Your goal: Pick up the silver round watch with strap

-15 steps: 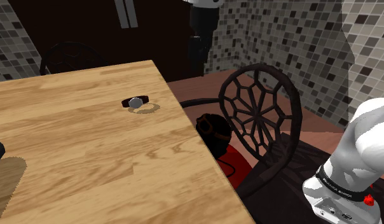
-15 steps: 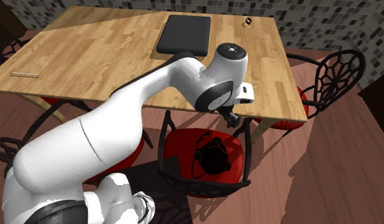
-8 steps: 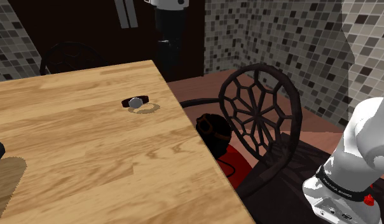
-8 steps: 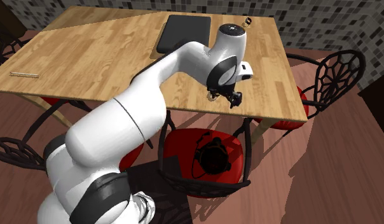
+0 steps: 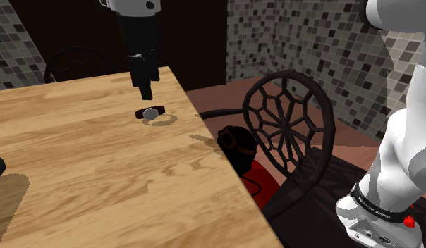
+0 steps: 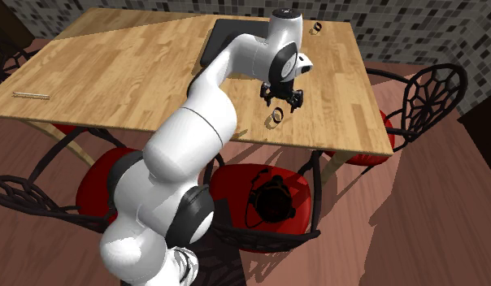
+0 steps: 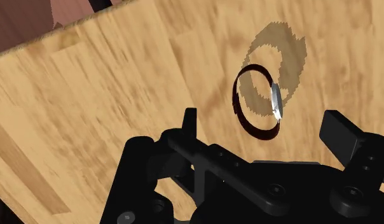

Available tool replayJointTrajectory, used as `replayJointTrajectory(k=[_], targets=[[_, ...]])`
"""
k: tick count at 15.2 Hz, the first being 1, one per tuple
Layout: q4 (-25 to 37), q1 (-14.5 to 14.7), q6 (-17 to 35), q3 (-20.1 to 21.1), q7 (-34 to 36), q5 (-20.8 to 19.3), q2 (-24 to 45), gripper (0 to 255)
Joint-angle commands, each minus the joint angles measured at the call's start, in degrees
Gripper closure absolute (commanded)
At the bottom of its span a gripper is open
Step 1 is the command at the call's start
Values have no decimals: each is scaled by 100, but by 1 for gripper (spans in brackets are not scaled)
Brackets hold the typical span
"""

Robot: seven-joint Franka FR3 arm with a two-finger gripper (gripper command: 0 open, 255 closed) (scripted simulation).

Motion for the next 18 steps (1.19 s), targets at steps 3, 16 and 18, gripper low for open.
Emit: replayJointTrajectory(k=[3, 16, 18], targets=[[1038, 483, -329, 142, -116, -433, 799, 0], [159, 346, 361, 134, -68, -361, 605, 255], [157, 345, 362, 134, -69, -360, 604, 255]])
